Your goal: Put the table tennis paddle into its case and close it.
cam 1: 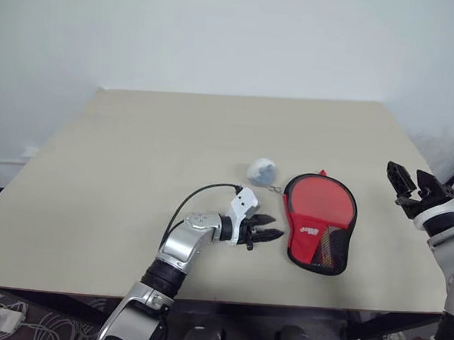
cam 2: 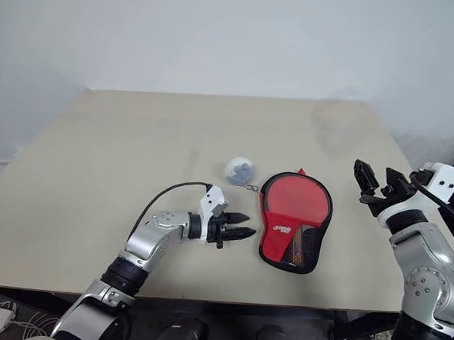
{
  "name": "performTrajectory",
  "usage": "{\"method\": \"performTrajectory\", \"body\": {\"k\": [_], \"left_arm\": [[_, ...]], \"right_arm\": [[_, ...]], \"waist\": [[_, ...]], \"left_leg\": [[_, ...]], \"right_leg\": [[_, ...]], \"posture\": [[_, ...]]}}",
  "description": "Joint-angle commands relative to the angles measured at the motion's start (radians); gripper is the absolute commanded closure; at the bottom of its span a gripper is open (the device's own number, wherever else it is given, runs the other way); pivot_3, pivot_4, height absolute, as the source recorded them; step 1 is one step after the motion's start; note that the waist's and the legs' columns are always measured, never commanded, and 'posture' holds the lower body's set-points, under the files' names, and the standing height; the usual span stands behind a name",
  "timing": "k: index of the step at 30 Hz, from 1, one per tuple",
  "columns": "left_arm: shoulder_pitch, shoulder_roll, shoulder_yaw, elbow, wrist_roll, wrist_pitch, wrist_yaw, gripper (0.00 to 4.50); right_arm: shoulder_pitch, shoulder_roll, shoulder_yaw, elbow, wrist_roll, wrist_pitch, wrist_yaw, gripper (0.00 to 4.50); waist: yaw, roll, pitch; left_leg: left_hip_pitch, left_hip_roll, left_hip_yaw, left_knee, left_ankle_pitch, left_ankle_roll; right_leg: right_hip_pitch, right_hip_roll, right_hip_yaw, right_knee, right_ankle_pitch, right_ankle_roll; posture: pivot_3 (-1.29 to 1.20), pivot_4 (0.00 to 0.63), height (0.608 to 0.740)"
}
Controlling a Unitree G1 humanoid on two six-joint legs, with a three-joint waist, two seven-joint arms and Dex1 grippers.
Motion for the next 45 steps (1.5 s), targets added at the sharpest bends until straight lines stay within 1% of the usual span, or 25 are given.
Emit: {"method": "performTrajectory", "body": {"k": [1, 4, 9, 16, 21, 24, 29, 38, 41, 45], "left_arm": [[-0.045, -0.025, 0.012, -0.056, -0.062, 0.181, 0.021, 2.12], [-0.076, -0.073, 0.005, -0.042, -0.075, 0.231, 0.049, 2.12], [-0.115, -0.136, 0.01, -0.014, -0.12, 0.323, 0.048, 2.12], [-0.183, -0.201, 0.088, 0.111, -0.177, 0.472, 0.106, 2.12], [-0.22, -0.247, 0.187, 0.158, -0.248, 0.571, 0.137, 2.12], [-0.237, -0.266, 0.233, 0.197, -0.264, 0.612, 0.165, 2.73], [-0.236, -0.263, 0.233, 0.196, -0.274, 0.644, 0.168, 4.43], [-0.254, -0.257, 0.274, 0.224, -0.296, 0.683, 0.191, 4.47], [-0.265, -0.21, 0.275, 0.19, -0.327, 0.752, 0.166, 4.47], [-0.252, -0.073, 0.224, 0.052, -0.406, 0.872, 0.079, 4.47]], "right_arm": [[-0.015, -0.007, 0.027, -0.006, -0.013, -0.032, 0.009, 0.23], [-0.02, -0.002, 0.038, 0.012, -0.014, -0.035, -0.001, 0.23], [-0.02, -0.003, 0.041, 0.026, -0.012, -0.029, -0.023, 0.23], [0.001, 0.003, 0.037, 0.016, -0.027, -0.026, -0.07, 0.23], [0.021, 0.01, 0.032, 0.015, -0.037, -0.033, -0.091, 0.23], [0.02, 0.012, 0.03, 0.017, -0.054, -0.038, -0.114, 0.2], [0.016, 0.013, 0.029, 0.034, -0.07, -0.05, -0.131, 0.2], [0.007, 0.022, 0.031, 0.05, -0.091, -0.065, -0.154, 0.2], [0.005, 0.028, 0.034, 0.044, -0.082, -0.061, -0.15, 0.2], [0.011, 0.032, 0.041, 0.038, -0.088, -0.062, -0.147, 0.2]], "waist": [[0.0, 0.0, 0.0], [0.002, 0.0, 0.0], [0.001, 0.0, 0.0], [0.0, 0.0, 0.0], [0.001, 0.0, 0.0], [0.001, 0.0, 0.0], [0.001, 0.0, 0.0], [0.0, 0.001, 0.0], [-0.002, 0.001, 0.0], [-0.014, 0.001, 0.0]], "left_leg": [[0.0, 0.0, 0.0, 0.0, 0.0, 0.0], [0.0, 0.0, 0.0, 0.0, 0.0, 0.0], [0.0, -0.001, 0.0, 0.0, 0.0, 0.0], [0.0, -0.001, 0.0, 0.001, 0.0, 0.0], [-0.001, -0.001, 0.0, 0.001, 0.0, 0.0], [-0.001, -0.001, 0.0, 0.001, 0.0, 0.0], [-0.001, -0.001, 0.0, 0.001, 0.0, 0.0], [-0.001, -0.001, 0.0, 0.002, 0.0, 0.0], [-0.001, -0.001, 0.001, 0.002, 0.0, 0.0], [-0.001, -0.001, 0.0, 0.001, 0.0, 0.0]], "right_leg": [[0.0, 0.0, 0.0, 0.0, 0.0, 0.0], [0.0, 0.0, 0.0, 0.0, 0.0, 0.0], [0.0, 0.0, 0.0, 0.0, 0.0, 0.0], [0.0, 0.0, 0.0, 0.0, 0.0, 0.0], [0.0, -0.001, 0.0, 0.0, 0.0, 0.0], [0.0, -0.001, 0.0, 0.0, 0.0, 0.0], [0.0, -0.001, 0.0, 0.0, 0.0, 0.0], [0.0, 0.0, 0.0, 0.0, 0.0, 0.0], [0.0, 0.0, 0.0, 0.0, 0.0, 0.0], [-0.001, 0.0, 0.0, 0.0, 0.0, 0.0]], "posture": [[0.0, 0.0, 0.74], [0.0, 0.0, 0.74], [0.0, 0.0, 0.74], [0.0, 0.0, 0.74], [0.0, 0.0, 0.74], [0.0, 0.0, 0.74], [0.0, 0.0, 0.74], [0.0, 0.0, 0.74], [0.0, 0.0, 0.74], [0.0, 0.0, 0.74]]}}
